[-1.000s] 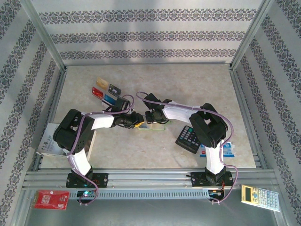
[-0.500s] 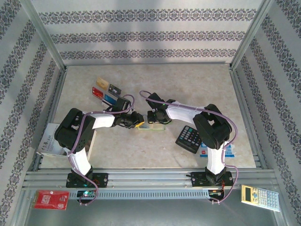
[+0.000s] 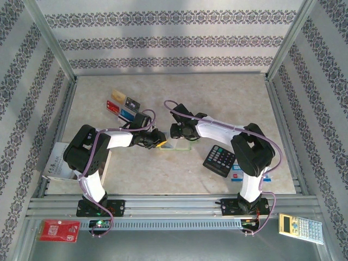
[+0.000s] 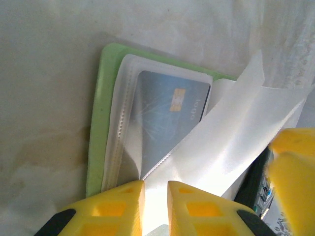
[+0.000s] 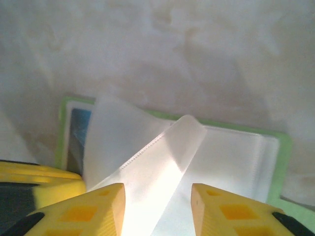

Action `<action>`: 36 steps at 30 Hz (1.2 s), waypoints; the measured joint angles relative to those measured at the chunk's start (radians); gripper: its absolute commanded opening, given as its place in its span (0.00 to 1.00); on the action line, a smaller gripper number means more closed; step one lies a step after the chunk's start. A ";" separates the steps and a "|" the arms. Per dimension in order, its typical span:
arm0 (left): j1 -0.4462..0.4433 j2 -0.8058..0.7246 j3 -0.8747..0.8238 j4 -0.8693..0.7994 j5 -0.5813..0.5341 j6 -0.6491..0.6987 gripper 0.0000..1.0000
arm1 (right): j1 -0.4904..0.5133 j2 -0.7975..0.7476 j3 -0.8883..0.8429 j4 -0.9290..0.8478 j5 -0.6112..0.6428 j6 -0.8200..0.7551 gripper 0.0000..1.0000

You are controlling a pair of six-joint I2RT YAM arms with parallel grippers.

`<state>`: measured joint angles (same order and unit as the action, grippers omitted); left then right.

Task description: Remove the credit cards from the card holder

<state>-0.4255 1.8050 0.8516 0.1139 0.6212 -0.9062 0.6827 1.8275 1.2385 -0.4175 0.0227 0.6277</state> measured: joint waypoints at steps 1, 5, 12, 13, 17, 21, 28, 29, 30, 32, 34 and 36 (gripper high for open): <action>0.000 0.000 0.000 0.000 0.000 0.000 0.19 | 0.000 -0.013 0.000 0.000 0.011 0.000 0.50; 0.000 0.001 0.000 0.000 0.000 0.000 0.18 | 0.000 -0.016 0.025 -0.008 0.018 -0.003 0.61; 0.000 0.001 0.000 0.000 0.000 0.000 0.15 | 0.000 0.108 0.131 -0.046 0.006 0.000 0.74; 0.000 0.001 0.000 0.000 0.000 0.000 0.15 | 0.000 0.126 0.139 -0.053 0.005 0.002 0.75; 0.000 0.002 -0.002 -0.002 -0.001 0.000 0.13 | -0.006 0.172 0.161 -0.082 -0.005 0.005 0.73; 0.000 0.002 -0.002 -0.001 0.000 0.000 0.14 | -0.018 0.200 0.174 -0.096 -0.005 0.008 0.64; 0.000 -0.060 -0.002 -0.048 -0.031 0.008 0.23 | -0.027 0.204 0.169 -0.106 0.001 0.015 0.49; 0.000 -0.067 0.000 -0.057 -0.038 0.011 0.25 | -0.029 0.204 0.166 -0.105 0.003 0.014 0.48; 0.000 -0.069 0.004 -0.063 -0.045 0.013 0.27 | -0.031 0.203 0.161 -0.103 0.006 0.013 0.47; 0.000 -0.069 0.006 -0.072 -0.054 0.016 0.28 | -0.033 0.194 0.151 -0.098 0.006 0.013 0.46; 0.000 -0.069 0.007 -0.080 -0.053 0.016 0.30 | -0.034 0.185 0.139 -0.094 0.006 0.013 0.44; 0.000 -0.064 0.011 -0.084 -0.049 0.015 0.30 | -0.039 0.177 0.128 -0.088 0.006 0.013 0.43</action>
<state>-0.4255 1.7409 0.8631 0.0303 0.5724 -0.8909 0.6434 2.0048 1.3663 -0.5056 0.0284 0.6407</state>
